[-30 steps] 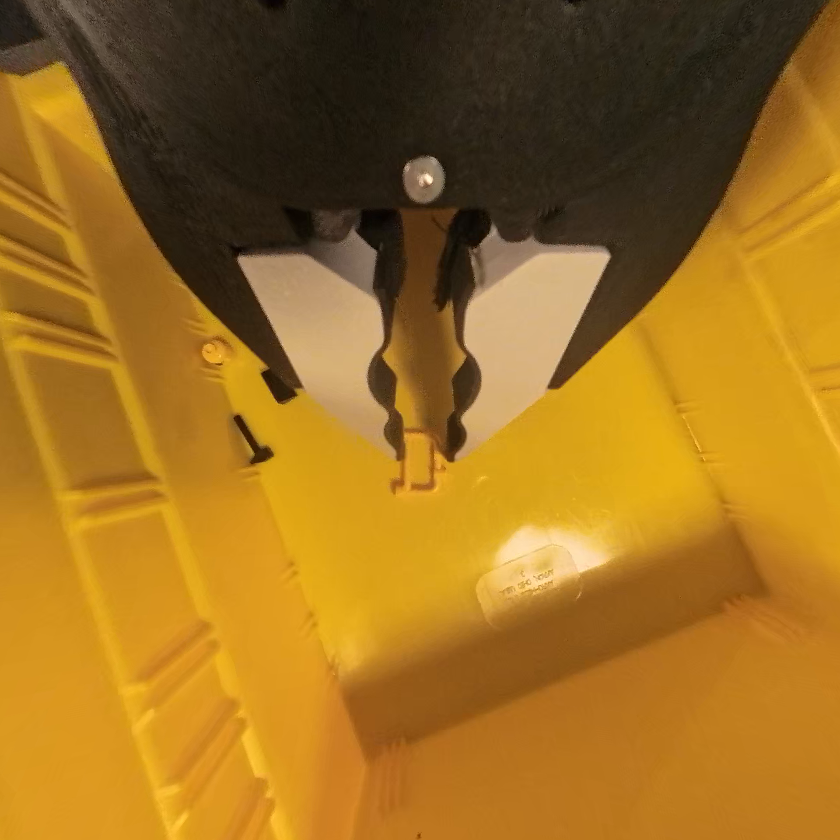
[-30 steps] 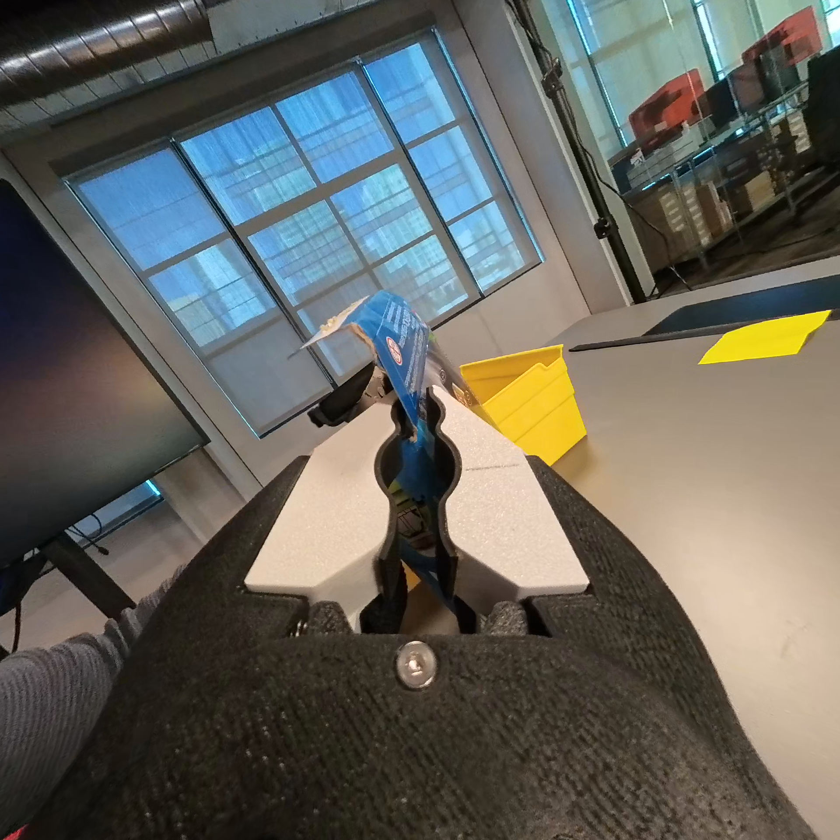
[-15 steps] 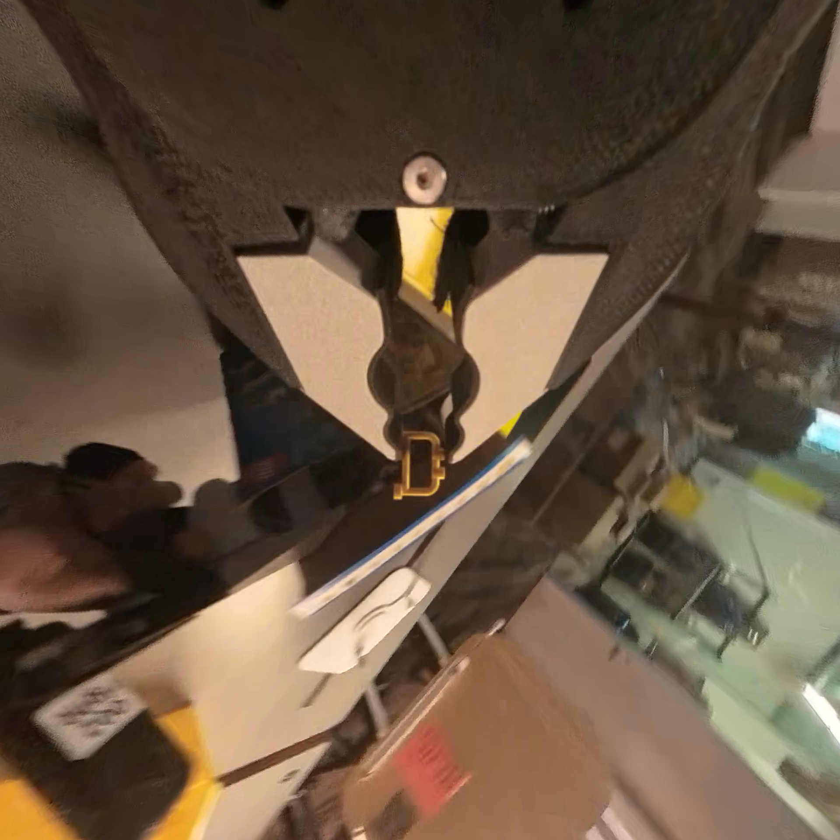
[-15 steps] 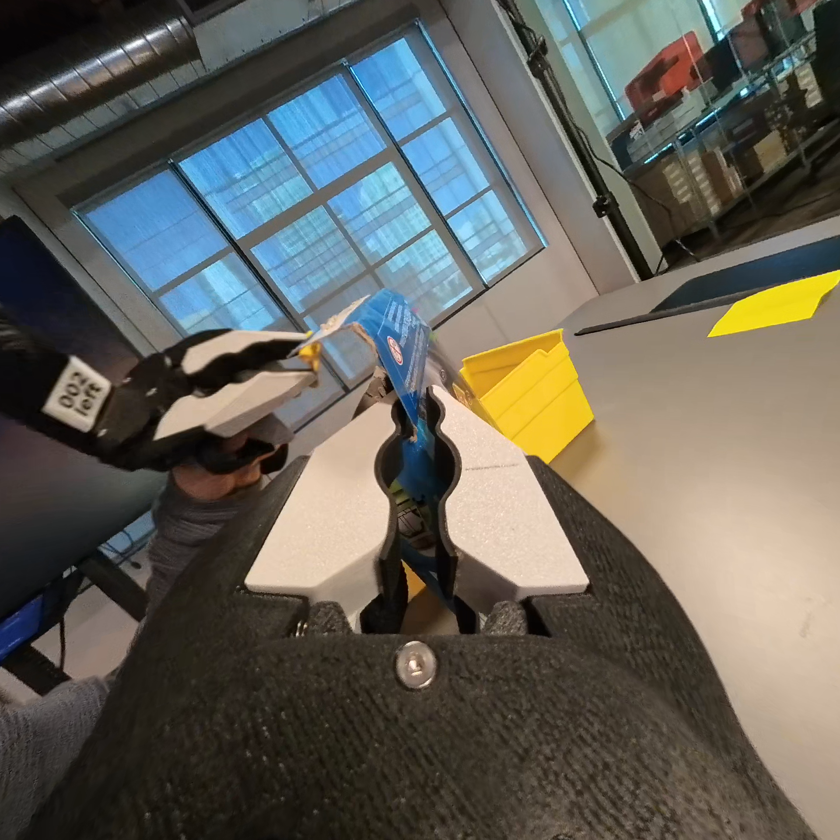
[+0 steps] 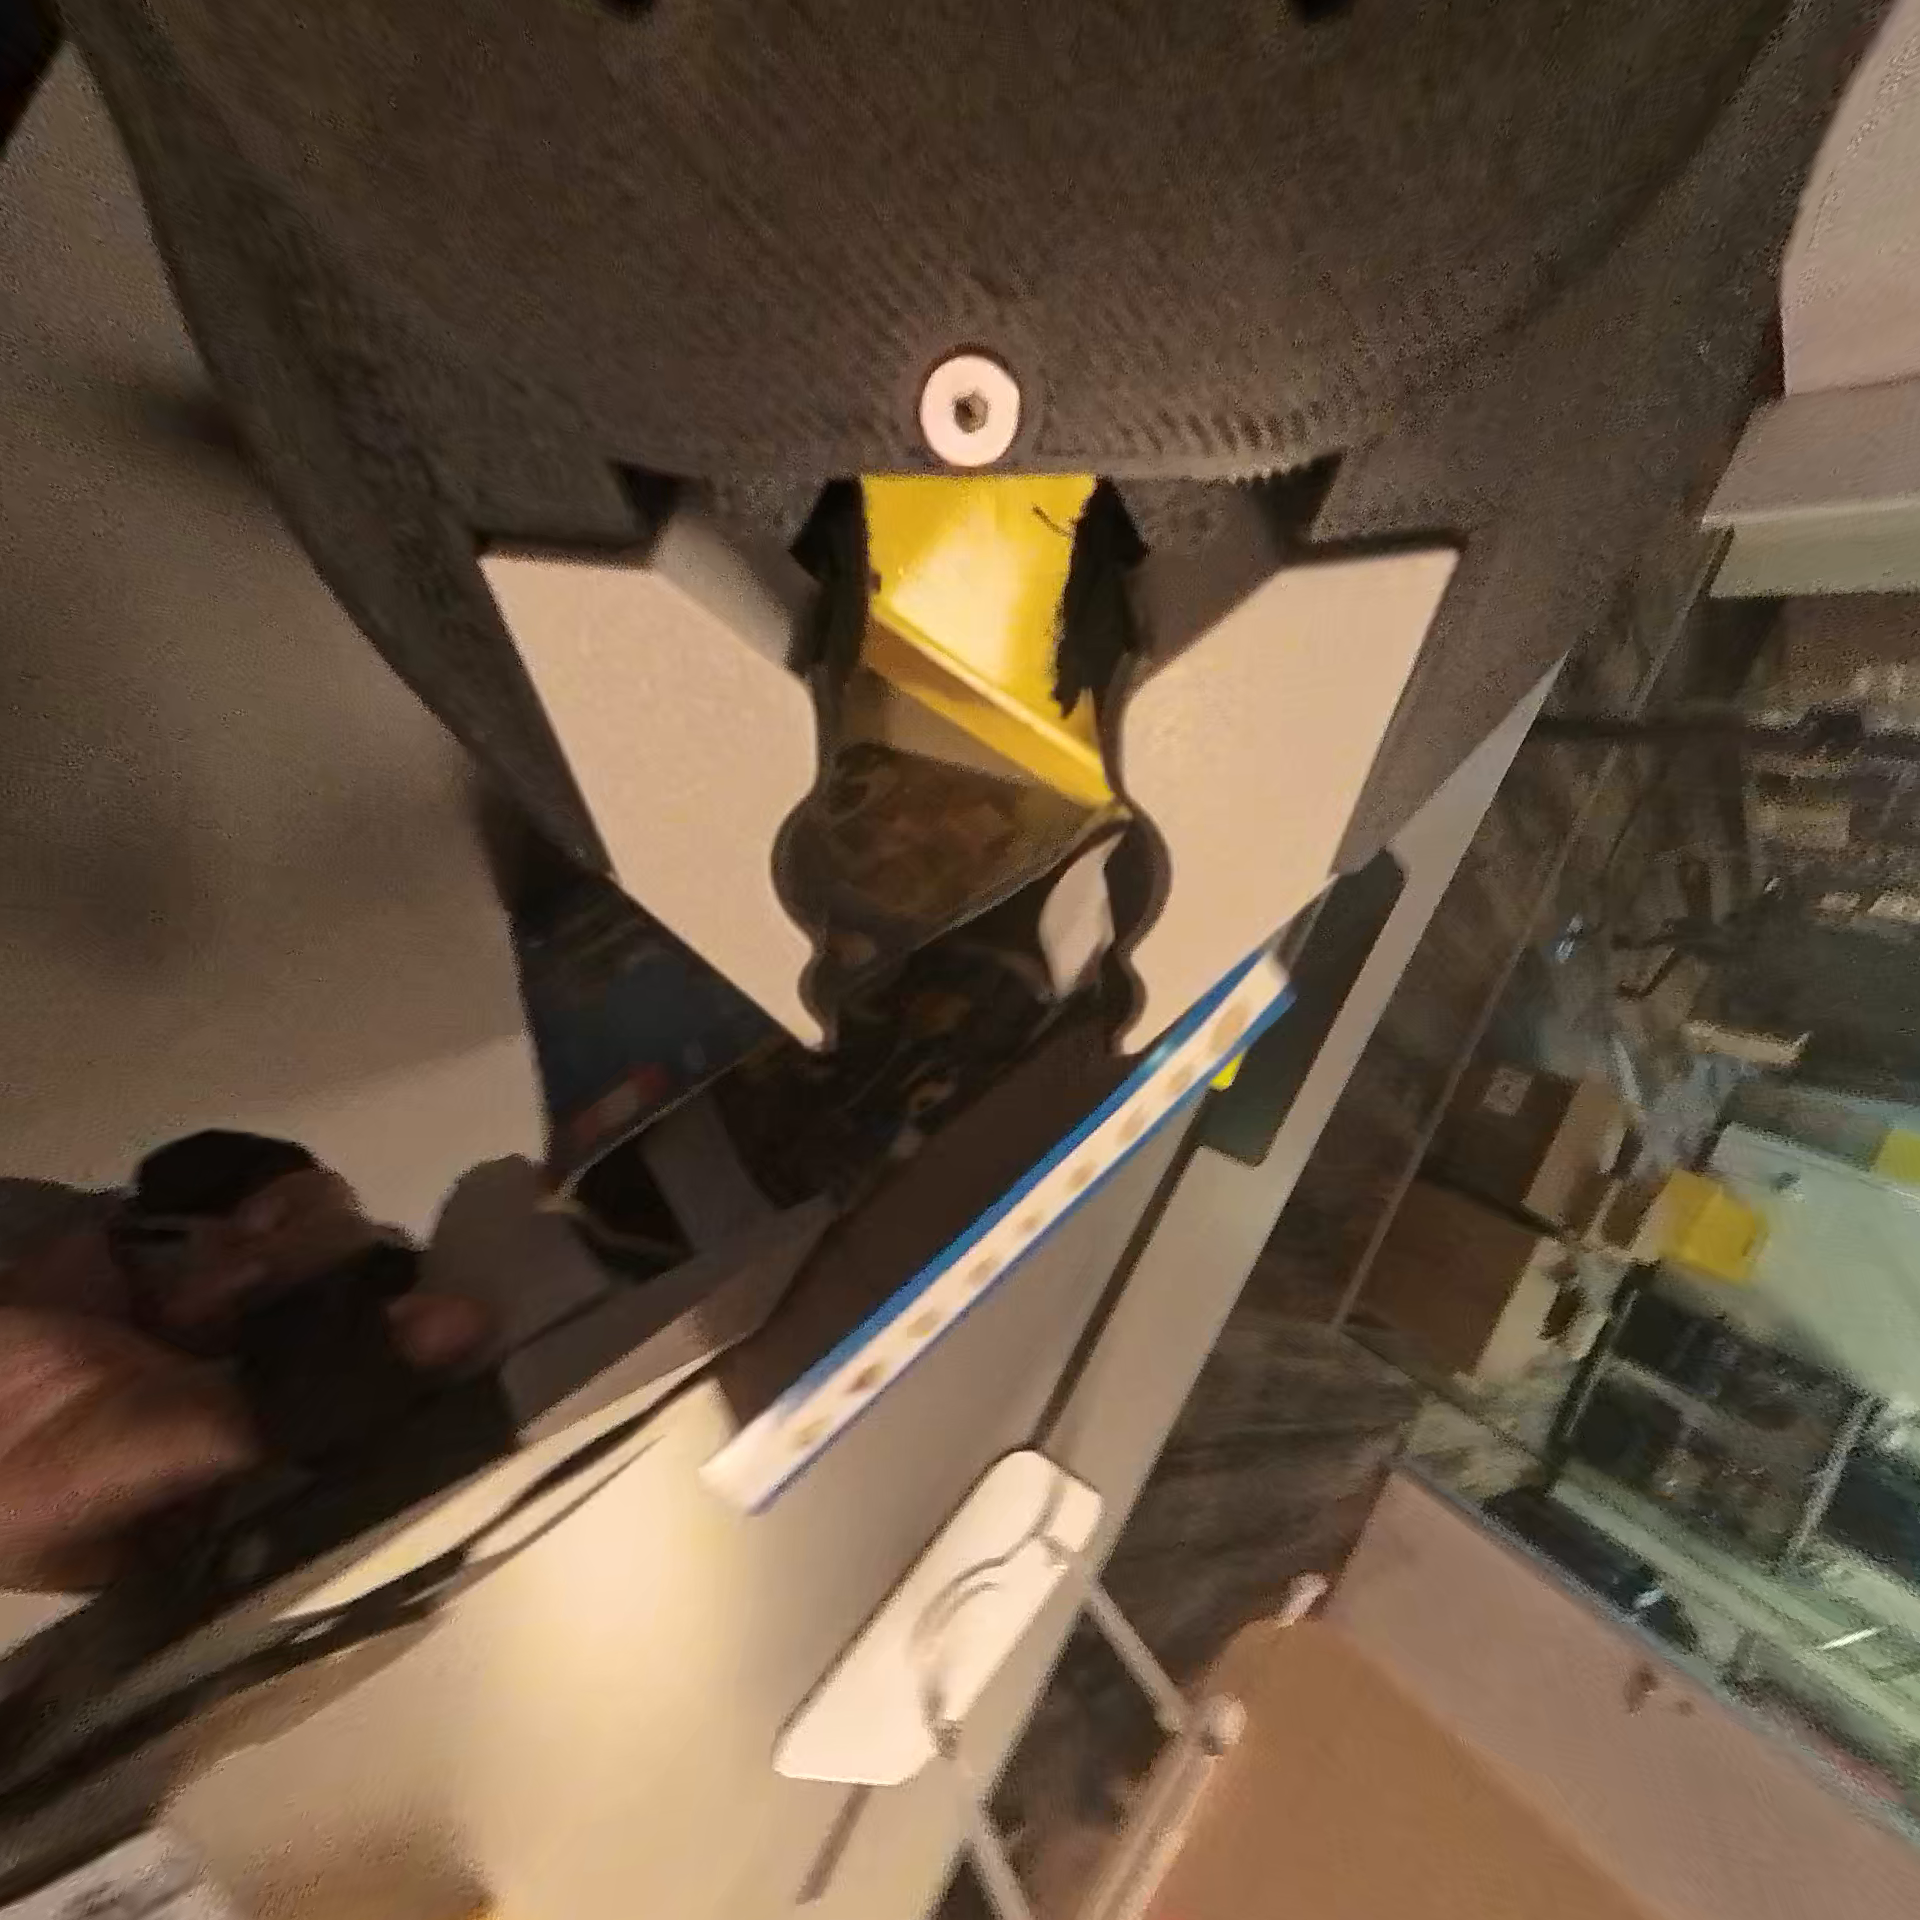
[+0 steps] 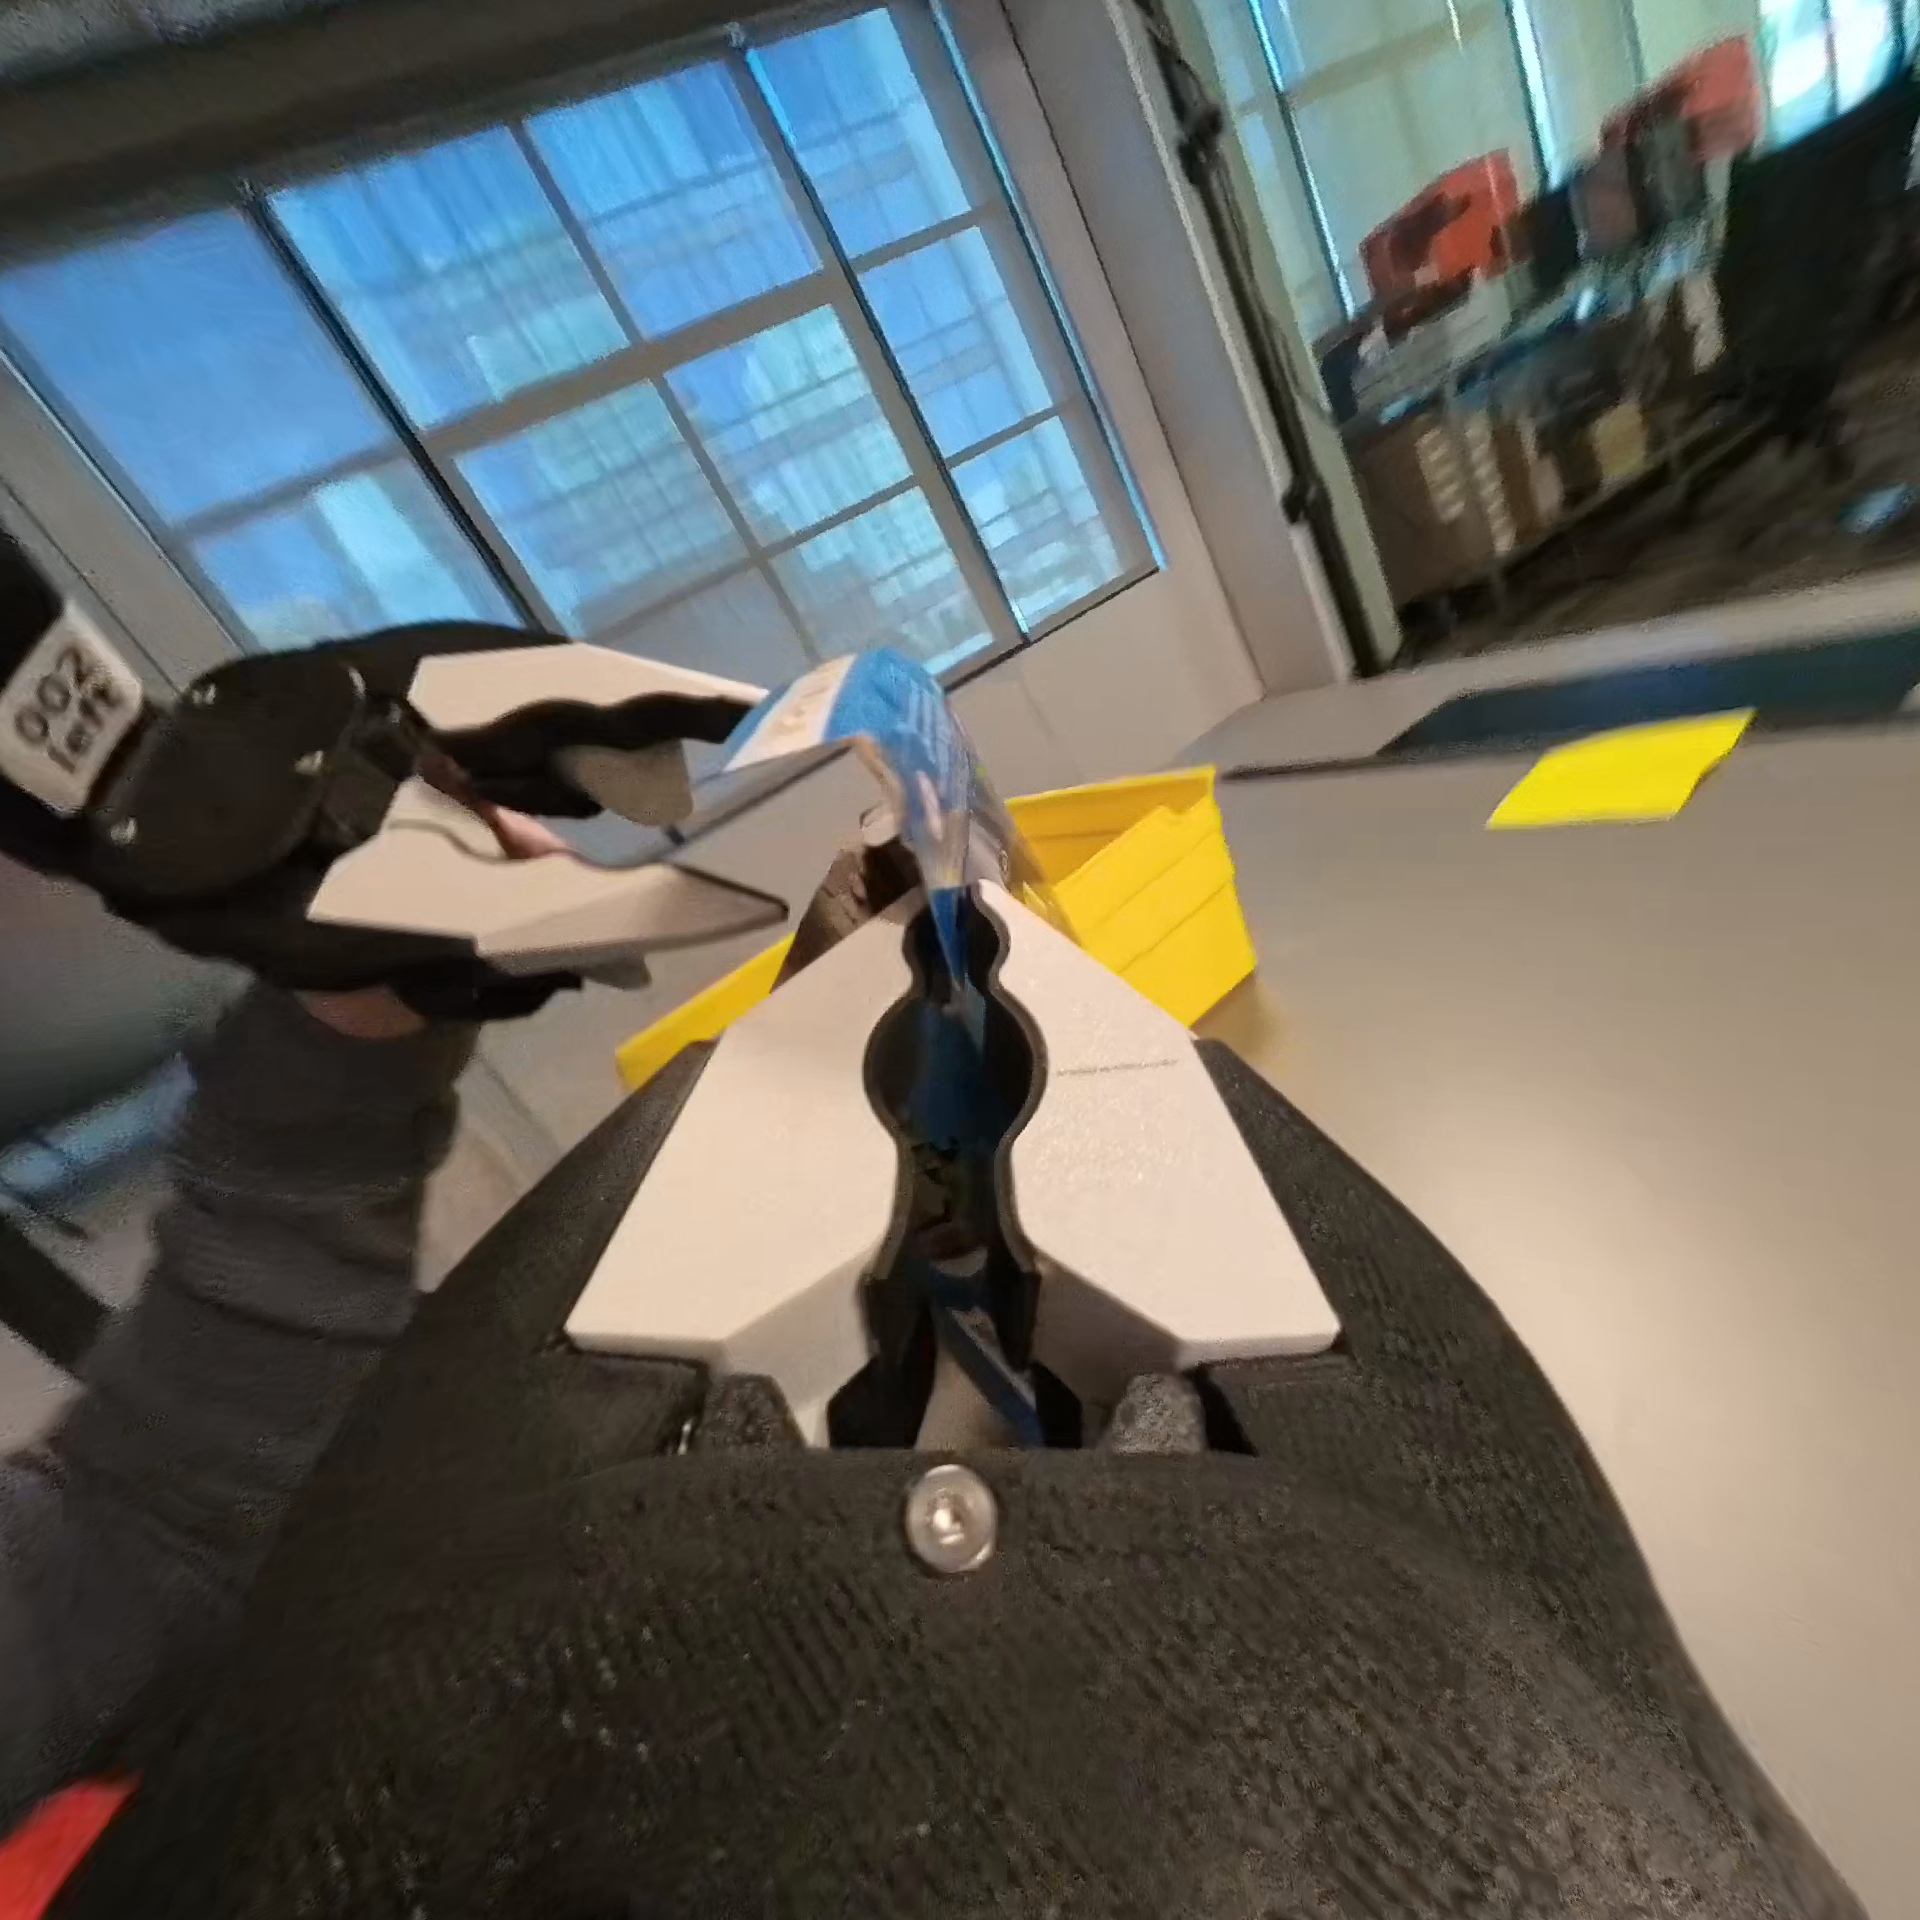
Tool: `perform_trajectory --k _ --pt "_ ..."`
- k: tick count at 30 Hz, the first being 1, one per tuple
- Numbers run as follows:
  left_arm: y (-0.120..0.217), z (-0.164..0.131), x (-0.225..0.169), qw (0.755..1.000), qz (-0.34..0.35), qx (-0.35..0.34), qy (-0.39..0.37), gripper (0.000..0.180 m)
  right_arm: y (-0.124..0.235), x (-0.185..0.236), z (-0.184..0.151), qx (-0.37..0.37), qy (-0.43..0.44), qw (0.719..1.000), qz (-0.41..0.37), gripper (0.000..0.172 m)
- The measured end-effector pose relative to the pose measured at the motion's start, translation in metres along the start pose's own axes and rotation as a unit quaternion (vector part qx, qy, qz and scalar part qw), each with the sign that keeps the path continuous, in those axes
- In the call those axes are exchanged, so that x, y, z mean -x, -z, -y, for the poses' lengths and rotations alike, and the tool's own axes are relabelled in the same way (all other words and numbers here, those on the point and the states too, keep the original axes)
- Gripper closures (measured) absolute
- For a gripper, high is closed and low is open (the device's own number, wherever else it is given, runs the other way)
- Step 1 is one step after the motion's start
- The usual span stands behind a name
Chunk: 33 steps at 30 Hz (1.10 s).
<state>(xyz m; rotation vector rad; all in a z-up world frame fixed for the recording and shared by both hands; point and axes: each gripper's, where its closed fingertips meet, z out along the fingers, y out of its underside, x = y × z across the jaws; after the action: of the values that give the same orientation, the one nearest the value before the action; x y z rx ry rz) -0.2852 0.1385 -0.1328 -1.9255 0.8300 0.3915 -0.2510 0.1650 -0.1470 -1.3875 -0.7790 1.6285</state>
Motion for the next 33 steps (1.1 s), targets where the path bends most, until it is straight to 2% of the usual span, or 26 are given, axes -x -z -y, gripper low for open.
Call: perform_trajectory --k 3,5,6,7,9,11,14,18,26,28,30,33 --pt "0.029 -0.015 0.023 0.994 0.084 -0.012 0.073 0.141 0.012 0.019 0.028 -0.059 0.116 0.991 -0.014 0.172" --pt "0.044 -0.038 0.030 0.985 0.110 -0.004 0.130 0.154 0.008 0.002 0.018 -0.038 0.082 0.995 -0.034 0.172" --pt "0.047 -0.055 0.029 0.982 0.106 0.020 0.156 0.157 0.003 -0.007 0.006 -0.002 0.041 0.999 -0.032 0.171" --pt "0.047 -0.075 0.024 0.977 0.088 0.058 0.185 0.159 0.004 -0.007 0.009 -0.007 0.020 1.000 -0.023 0.172" --pt "0.043 -0.114 0.007 0.958 0.027 0.145 0.246 0.161 0.009 -0.004 0.022 -0.031 0.066 0.997 -0.035 0.172" --pt "0.037 -0.145 -0.017 0.920 -0.041 0.218 0.322 0.162 0.007 -0.006 0.016 -0.024 0.065 0.997 -0.039 0.172" --pt "0.034 -0.180 -0.060 0.835 -0.157 0.325 0.415 0.157 0.005 -0.014 0.010 -0.014 0.039 0.998 -0.041 0.172" --pt "0.038 -0.216 -0.083 0.787 -0.174 0.427 0.409 0.153 0.005 -0.013 0.009 -0.013 0.042 0.998 -0.036 0.172" --pt "0.029 -0.215 -0.085 0.788 -0.180 0.420 0.413 0.157 0.004 -0.014 0.009 -0.015 0.038 0.999 -0.029 0.172" --pt "0.029 -0.215 -0.084 0.793 -0.177 0.420 0.404 0.173 0.003 -0.014 0.009 -0.015 0.037 0.999 -0.028 0.172" --pt "0.029 -0.215 -0.084 0.796 -0.175 0.417 0.402 0.174 0.003 -0.014 0.009 -0.015 0.035 0.999 -0.026 0.172" --pt "0.032 -0.221 -0.080 0.795 -0.157 0.423 0.405 0.150 0.003 -0.013 0.008 -0.015 0.032 0.999 -0.022 0.172"
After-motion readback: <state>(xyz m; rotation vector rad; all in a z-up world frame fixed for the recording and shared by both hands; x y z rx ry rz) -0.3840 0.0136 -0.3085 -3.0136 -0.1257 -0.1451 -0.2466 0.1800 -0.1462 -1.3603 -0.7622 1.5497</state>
